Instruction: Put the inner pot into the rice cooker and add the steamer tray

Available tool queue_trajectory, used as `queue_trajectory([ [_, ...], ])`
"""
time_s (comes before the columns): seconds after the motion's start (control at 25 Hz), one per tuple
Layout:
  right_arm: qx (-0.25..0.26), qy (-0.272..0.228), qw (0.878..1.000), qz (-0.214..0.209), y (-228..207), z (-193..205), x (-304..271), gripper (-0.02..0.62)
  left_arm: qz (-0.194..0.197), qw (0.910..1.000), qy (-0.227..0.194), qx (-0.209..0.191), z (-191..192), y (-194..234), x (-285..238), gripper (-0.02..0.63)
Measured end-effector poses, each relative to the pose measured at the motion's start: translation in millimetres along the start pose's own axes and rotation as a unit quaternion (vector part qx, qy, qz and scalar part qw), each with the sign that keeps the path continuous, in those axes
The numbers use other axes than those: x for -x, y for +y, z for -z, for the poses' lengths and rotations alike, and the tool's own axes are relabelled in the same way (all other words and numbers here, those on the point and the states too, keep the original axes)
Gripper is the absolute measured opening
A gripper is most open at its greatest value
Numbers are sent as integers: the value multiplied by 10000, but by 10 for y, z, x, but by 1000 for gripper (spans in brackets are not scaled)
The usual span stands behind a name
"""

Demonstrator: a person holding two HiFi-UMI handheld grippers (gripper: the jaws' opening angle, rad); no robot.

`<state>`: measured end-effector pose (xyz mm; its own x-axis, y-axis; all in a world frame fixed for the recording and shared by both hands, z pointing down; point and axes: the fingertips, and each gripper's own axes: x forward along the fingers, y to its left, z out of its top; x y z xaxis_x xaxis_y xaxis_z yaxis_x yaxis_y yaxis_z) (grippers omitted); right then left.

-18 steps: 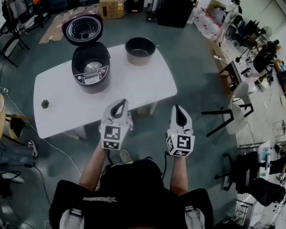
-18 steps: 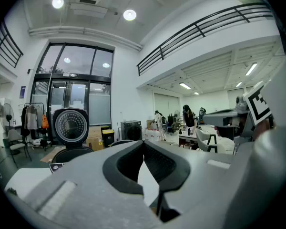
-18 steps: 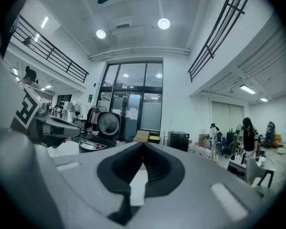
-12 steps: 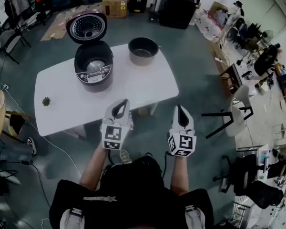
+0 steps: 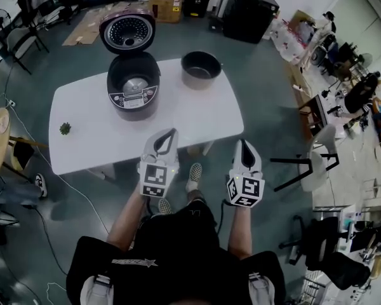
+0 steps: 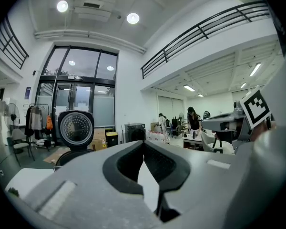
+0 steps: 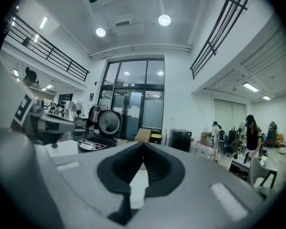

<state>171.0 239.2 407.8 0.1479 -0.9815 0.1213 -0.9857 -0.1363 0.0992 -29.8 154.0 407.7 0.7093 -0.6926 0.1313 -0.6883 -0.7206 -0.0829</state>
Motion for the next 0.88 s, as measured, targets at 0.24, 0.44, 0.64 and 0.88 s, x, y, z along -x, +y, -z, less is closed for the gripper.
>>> queue_trajectory([
  [0.24,-111,41,9999,-112,-174,66,-423,3,-114,9999,103,-61,26,110,-394,11],
  [0.44,-211,40,9995,-218,-333,77,-987,3,-244,9993,271,-99,33,322,-879,11],
  [0.64,-283,111,9988,-388,-475,90,-1636,3,-325,9986,416,-99,17,537,-1468,11],
  [0.88,-357,258,9974,-575,-755,152,-2313,3,-467,9969,633,-22,56,683,-2101,11],
])
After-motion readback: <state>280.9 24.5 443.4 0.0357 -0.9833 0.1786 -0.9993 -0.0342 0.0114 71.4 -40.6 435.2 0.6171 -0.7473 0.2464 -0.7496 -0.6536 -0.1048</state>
